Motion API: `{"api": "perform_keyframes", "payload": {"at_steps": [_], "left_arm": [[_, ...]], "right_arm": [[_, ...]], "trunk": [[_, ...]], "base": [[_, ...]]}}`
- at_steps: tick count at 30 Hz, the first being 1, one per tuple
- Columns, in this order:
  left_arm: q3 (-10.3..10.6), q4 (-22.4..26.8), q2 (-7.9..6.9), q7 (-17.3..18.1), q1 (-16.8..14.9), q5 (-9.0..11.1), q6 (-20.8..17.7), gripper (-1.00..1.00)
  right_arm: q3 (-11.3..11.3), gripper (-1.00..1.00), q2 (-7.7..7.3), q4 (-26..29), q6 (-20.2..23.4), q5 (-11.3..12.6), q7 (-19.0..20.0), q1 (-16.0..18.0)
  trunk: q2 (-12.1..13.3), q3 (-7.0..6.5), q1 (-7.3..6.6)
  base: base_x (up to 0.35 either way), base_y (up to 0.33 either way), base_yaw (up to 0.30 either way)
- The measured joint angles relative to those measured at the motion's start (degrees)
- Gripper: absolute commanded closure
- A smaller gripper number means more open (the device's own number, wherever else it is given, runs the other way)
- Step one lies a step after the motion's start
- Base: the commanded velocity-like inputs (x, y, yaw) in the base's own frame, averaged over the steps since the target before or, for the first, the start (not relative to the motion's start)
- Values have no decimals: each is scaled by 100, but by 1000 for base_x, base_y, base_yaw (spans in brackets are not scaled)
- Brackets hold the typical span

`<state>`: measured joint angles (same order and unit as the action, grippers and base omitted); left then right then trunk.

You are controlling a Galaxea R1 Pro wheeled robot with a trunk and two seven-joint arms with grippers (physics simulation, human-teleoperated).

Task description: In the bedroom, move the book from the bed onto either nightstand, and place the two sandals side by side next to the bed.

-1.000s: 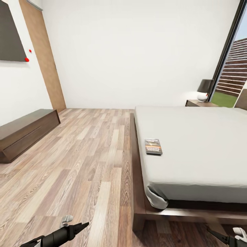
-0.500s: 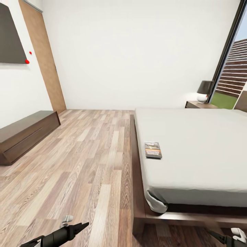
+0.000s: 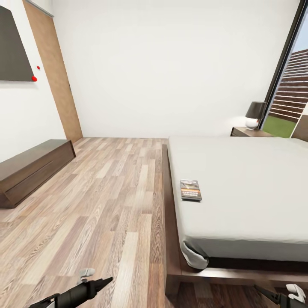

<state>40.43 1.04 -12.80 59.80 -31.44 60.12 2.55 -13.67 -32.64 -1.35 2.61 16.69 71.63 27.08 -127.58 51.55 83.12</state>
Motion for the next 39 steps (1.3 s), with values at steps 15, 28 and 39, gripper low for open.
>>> {"api": "perform_keyframes", "payload": {"at_steps": [15, 28, 39], "left_arm": [[0, 4, 519, -1816, 2, -65, 34, -100], [-2, 13, 941, -2846, 103, -201, 272, -100], [-1, 23, 1426, -4166, 215, -1175, 424, -100]], "right_arm": [[-1, -100, 56, 2, -2, -2, -126, 0], [4, -100, 712, 48, -312, -61, -1475, 3], [10, -100, 784, 32, -358, -67, -1726, 2]], "trunk": [[319, -143, -175], [841, -376, -461], [1282, -574, -702]], "base": [[0, 0, 0], [0, 0, 0], [0, 0, 0]]}}
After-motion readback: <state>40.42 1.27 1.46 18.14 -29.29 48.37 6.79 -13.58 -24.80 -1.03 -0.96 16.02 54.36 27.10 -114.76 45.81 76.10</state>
